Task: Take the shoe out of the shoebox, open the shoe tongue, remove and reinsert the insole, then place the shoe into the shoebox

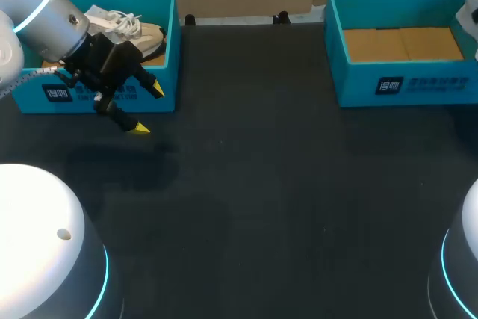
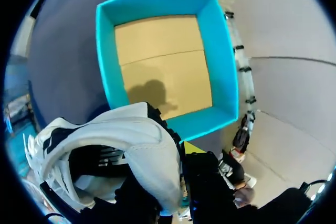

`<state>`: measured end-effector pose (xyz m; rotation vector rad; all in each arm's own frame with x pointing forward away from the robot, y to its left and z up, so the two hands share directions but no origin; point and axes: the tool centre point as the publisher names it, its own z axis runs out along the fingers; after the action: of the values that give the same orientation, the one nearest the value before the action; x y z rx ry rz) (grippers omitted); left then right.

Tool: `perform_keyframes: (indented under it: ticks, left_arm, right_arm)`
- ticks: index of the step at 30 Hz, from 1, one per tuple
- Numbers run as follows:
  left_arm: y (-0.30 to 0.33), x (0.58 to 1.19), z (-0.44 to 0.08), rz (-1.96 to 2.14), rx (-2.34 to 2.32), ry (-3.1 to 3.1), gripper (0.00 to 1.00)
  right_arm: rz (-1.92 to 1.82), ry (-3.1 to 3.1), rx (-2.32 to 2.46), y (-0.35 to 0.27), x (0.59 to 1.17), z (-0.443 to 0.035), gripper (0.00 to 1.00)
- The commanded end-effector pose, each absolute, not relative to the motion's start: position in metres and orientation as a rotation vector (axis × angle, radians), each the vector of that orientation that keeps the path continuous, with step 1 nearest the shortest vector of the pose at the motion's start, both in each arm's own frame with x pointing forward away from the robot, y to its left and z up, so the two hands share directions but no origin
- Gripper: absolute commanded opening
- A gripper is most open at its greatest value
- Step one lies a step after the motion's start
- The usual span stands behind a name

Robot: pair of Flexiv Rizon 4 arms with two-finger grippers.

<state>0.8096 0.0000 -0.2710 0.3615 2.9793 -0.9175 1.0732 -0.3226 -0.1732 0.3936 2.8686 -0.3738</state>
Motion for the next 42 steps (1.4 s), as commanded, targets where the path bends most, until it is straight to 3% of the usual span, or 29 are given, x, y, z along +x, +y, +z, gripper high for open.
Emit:
perform_keyframes:
  ticks: [1, 20, 42]
  left_arm:
    - [0.0, 0.809, -0.271, -0.913, 0.363, 2.981, 1.0]
    - [0.0, 0.809, -0.271, -0.913, 0.363, 2.981, 1.0]
    - [0.0, 0.809, -0.271, -0.913, 0.363, 2.981, 1.0]
  right_arm:
    - [-0.39, 2.826, 0.664, -0.328, 1.072, -0.173, 0.0]
    - [-0.216, 2.384, 1.716, -0.344, 1.067, -0.166, 0.0]
    - [-0.19, 1.826, 2.21, -0.35, 1.036, -0.159, 0.0]
